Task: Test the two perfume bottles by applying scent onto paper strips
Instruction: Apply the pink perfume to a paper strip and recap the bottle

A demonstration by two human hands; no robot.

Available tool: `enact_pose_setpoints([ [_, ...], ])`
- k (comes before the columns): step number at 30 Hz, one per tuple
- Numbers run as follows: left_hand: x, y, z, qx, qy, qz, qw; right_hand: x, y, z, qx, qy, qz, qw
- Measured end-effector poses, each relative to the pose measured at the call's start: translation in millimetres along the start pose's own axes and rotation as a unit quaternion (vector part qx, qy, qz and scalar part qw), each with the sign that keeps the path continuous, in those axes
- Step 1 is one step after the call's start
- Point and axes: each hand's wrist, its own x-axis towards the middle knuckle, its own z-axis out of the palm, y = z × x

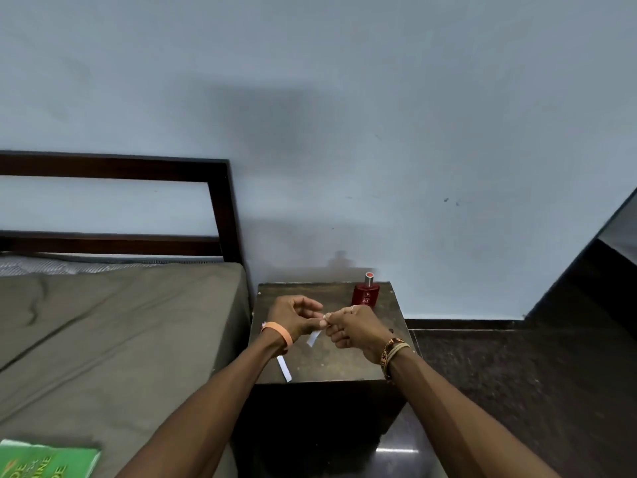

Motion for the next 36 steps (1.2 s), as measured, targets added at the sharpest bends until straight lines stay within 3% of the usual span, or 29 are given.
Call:
enact_pose_setpoints([
  [6, -21, 19, -11, -0.027, 0.071, 0.004, 0.997, -11, -15, 14, -0.192, 0.101, -0.087, 0.972],
  [8, -20, 23, -18, -0.002, 0.139, 0.022, 0.990, -20, -34, 13, -0.121, 0.091, -0.111, 0.982],
  [9, -18, 25, -24, 0.052, 0.175, 0.041, 0.982, -29, -45, 13, -0.059, 0.069, -0.107, 0.990],
  [11, -20, 35, -32, 0.166, 0.223, 0.072, 0.958, -34, -55, 6, -0.044, 0.067, -0.111, 0.991],
  [13, -22, 47, -33, 0.226, 0.231, 0.090, 0.942, -31, -54, 3, -0.200, 0.092, -0.079, 0.972],
  [14, -22, 52, -33, 0.245, 0.229, 0.096, 0.937, -34, -50, 4, -0.326, 0.114, -0.068, 0.936],
  [15, -22, 55, -32, 0.255, 0.229, 0.098, 0.934, -38, -49, 4, -0.374, 0.129, -0.075, 0.915],
  [16, -21, 58, -31, 0.263, 0.231, 0.103, 0.931, -40, -48, 3, -0.343, 0.127, -0.094, 0.926],
  [18, -21, 59, -31, 0.272, 0.237, 0.105, 0.927, -44, -54, 0, -0.140, 0.074, -0.113, 0.981],
  [20, -21, 57, -32, 0.277, 0.236, 0.102, 0.926, -45, -65, -6, 0.072, -0.005, -0.079, 0.994],
  [22, -23, 54, -32, 0.284, 0.232, 0.099, 0.925, -46, -64, -8, 0.038, -0.014, -0.055, 0.998],
  [23, -23, 52, -32, 0.287, 0.231, 0.096, 0.925, -47, -62, -7, -0.074, 0.006, -0.042, 0.996],
  [25, -24, 50, -30, 0.291, 0.224, 0.093, 0.926, -49, -53, -7, -0.313, 0.059, -0.063, 0.946],
  [26, -25, 50, -29, 0.292, 0.220, 0.092, 0.926, -49, -50, -7, -0.311, 0.059, -0.079, 0.945],
  [28, -26, 50, -26, 0.294, 0.214, 0.093, 0.927, -51, -53, -8, -0.123, 0.004, -0.087, 0.989],
  [30, -26, 50, -25, 0.295, 0.211, 0.094, 0.927, -48, -60, -15, 0.052, -0.048, -0.067, 0.995],
  [31, -26, 51, -25, 0.295, 0.209, 0.093, 0.928, -47, -61, -14, 0.062, -0.049, -0.060, 0.995],
  [32, -25, 50, -25, 0.296, 0.206, 0.094, 0.928, -42, -59, -13, 0.002, -0.030, -0.044, 0.999],
  [33, -24, 49, -26, 0.297, 0.203, 0.095, 0.928, -40, -54, -11, -0.141, 0.005, -0.035, 0.989],
  [34, -23, 49, -26, 0.297, 0.199, 0.096, 0.929, -38, -49, -10, -0.290, 0.032, -0.036, 0.956],
  [35, -22, 48, -25, 0.299, 0.194, 0.098, 0.929, -37, -45, -9, -0.374, 0.057, -0.048, 0.924],
  [36, -22, 48, -25, 0.303, 0.190, 0.101, 0.929, -34, -43, -10, -0.372, 0.056, -0.057, 0.925],
])
